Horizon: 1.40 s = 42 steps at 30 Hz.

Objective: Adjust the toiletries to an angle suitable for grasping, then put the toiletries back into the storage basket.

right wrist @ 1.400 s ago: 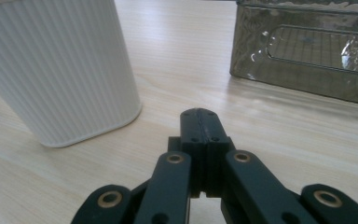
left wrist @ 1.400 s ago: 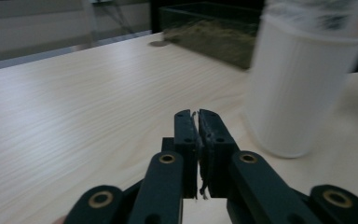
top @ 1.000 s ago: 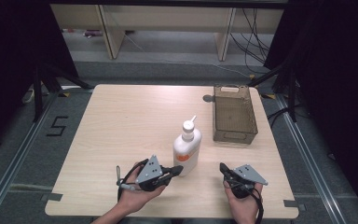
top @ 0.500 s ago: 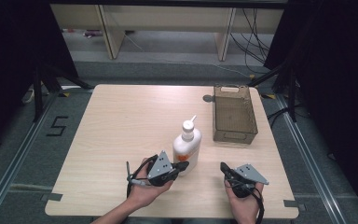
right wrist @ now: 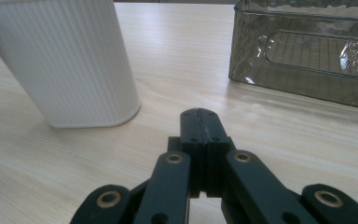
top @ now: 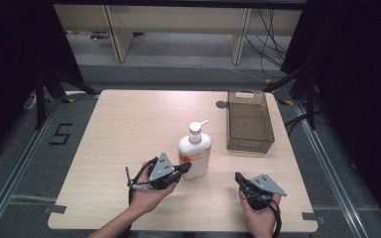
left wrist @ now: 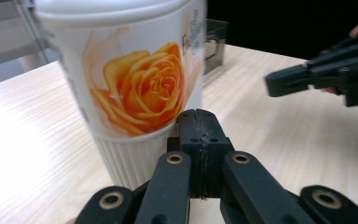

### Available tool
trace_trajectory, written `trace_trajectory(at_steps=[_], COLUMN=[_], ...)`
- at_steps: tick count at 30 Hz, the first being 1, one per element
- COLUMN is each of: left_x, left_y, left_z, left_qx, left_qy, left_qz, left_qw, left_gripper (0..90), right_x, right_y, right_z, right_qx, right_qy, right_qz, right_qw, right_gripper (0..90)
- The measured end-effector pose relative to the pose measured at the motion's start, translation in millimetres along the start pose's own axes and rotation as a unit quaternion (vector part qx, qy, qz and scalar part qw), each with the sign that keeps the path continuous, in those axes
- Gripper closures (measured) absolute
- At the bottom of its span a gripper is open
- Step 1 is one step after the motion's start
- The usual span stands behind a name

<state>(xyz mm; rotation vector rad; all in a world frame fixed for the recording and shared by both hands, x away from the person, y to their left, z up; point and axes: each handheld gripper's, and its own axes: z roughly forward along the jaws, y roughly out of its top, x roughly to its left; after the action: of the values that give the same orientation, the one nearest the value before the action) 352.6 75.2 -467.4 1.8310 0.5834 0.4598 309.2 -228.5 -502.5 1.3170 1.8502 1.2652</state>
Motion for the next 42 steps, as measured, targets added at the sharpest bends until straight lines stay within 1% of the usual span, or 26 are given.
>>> trace_trajectory(at_steps=[3,7,8,9,10,11,12,13,14,15,16,17,19,20,22,23,24,25,26,27,31,32,35,37,40,42], left_x=[5.0,4.8,4.8,7.2,7.2,15.0,18.6,12.9,12.9,16.0,20.2,24.2,31.4,38.4,40.7,42.5,44.8,44.8,46.4,48.4,51.4,52.2,53.0,53.7,54.2,54.0], left_y=[-0.6,-1.7,-1.7,-4.2,-4.2,-4.7,-10.2,-18.9,-18.9,-23.7,-29.4,-34.3,-42.8,-52.4,-56.1,-60.0,-65.6,-65.6,-68.9,-72.8,-75.9,-76.4,-78.1,-78.1,-78.3,-78.5], left_z=[-0.9,-5.6,-5.6,-12.8,-12.8,-21.6,-25.3,-32.3,-32.3,-37.3,-43.9,-48.2,-53.3,-55.8,-57.6,-57.8,-58.2,-58.2,-57.5,-57.3,-56.7,-57.5,-57.3,-57.3,-57.7,-57.9], left_qx=[-0.002,-0.005,-0.005,-0.014,-0.014,-0.026,-0.025,-0.028,-0.028,-0.034,-0.032,-0.031,-0.031,-0.029,-0.022,-0.024,-0.02,-0.02,-0.019,-0.02,-0.033,-0.032,-0.031,-0.033,-0.036,-0.038], left_qy=[0.009,0.003,0.003,0.015,0.015,0.112,-0.002,0.003,0.003,0.007,0.018,0.027,0.04,0.049,0.054,0.059,0.072,0.072,0.079,0.091,0.099,0.1,0.105,0.105,0.11,0.114], left_qz=[-0.001,0.002,0.002,0.01,0.01,0.053,0.064,-0.006,-0.006,-0.01,-0.012,-0.012,-0.016,-0.031,-0.033,-0.036,-0.035,-0.035,-0.041,-0.048,-0.052,-0.051,-0.064,-0.064,-0.067,-0.068], left_qw=[1.0,1.0,1.0,0.9997,0.9997,0.992,0.9976,0.9996,0.9996,0.9994,0.9992,0.9991,0.9986,0.9979,0.9977,0.9974,0.9966,0.9966,0.9958,0.9945,0.9932,0.9932,0.992,0.9919,0.9911,0.9904], left_gripper=[89.8,89.8,89.6,89.4,88.0,84.3,80.6,77.3,74.2,70.1,70.1,64.4,53.9,50.1,47.1,45.1,39.3,36.4,36.4,30.0,25.2,24.6,23.1,22.2,21.0,20.5], right_x=[0.4,0.7,2.6,5.5,5.5,7.5,11.6,14.3,14.3,22.3,22.3,28.3,36.2,38.9,40.5,44.6,48.3,48.3,48.7,52.8,60.5,62.2,72.2,81.3,87.1,93.2], right_y=[0.3,0.7,1.6,3.1,3.1,7.3,10.3,12.9,12.9,22.6,22.6,28.6,41.7,45.8,49.8,52.5,57.2,57.2,58.3,61.0,64.9,66.7,72.0,78.1,81.9,87.7], right_z=[-0.5,-0.1,-1.2,-3.5,-3.5,-3.5,-5.3,-6.1,-6.1,-7.9,-7.9,-10.0,-9.8,-9.6,-8.3,-7.1,-7.5,-7.5,-6.5,-5.8,-6.8,-6.9,-5.8,-4.6,-3.8,-2.3], right_qx=[0.003,-0.003,-0.002,0.006,0.006,-0.014,-0.017,-0.028,-0.028,-0.056,-0.056,-0.063,-0.084,-0.089,-0.099,-0.102,-0.101,-0.101,-0.111,-0.117,-0.123,-0.129,-0.136,-0.144,-0.141,-0.153], right_qy=[-0.002,-0.003,0.005,0.0,0.0,0.002,0.004,0.003,0.003,-0.001,-0.001,-0.004,-0.011,-0.009,-0.012,-0.004,-0.01,-0.01,-0.01,-0.006,0.0,-0.001,0.01,0.003,0.005,0.0], right_qz=[0.001,-0.002,0.008,0.017,0.017,-0.002,0.005,0.006,0.006,-0.008,-0.008,-0.006,-0.022,-0.027,-0.037,-0.022,-0.018,-0.018,-0.021,-0.013,-0.013,-0.023,-0.021,-0.028,-0.025,-0.025], right_qw=[1.0,1.0,1.0,0.9998,0.9998,0.9999,0.9998,0.9996,0.9996,0.9984,0.9984,0.998,0.9962,0.9956,0.9944,0.9945,0.9947,0.9947,0.9935,0.993,0.9923,0.9913,0.9905,0.9891,0.9896,0.9879], right_gripper=[90.0,87.7,85.9,83.6,83.6,78.2,74.7,71.7,71.7,65.8,65.8,61.4,55.0,53.2,51.7,50.3,48.3,48.3,47.7,47.0,47.0,47.1,47.8,47.7,46.9,46.0])
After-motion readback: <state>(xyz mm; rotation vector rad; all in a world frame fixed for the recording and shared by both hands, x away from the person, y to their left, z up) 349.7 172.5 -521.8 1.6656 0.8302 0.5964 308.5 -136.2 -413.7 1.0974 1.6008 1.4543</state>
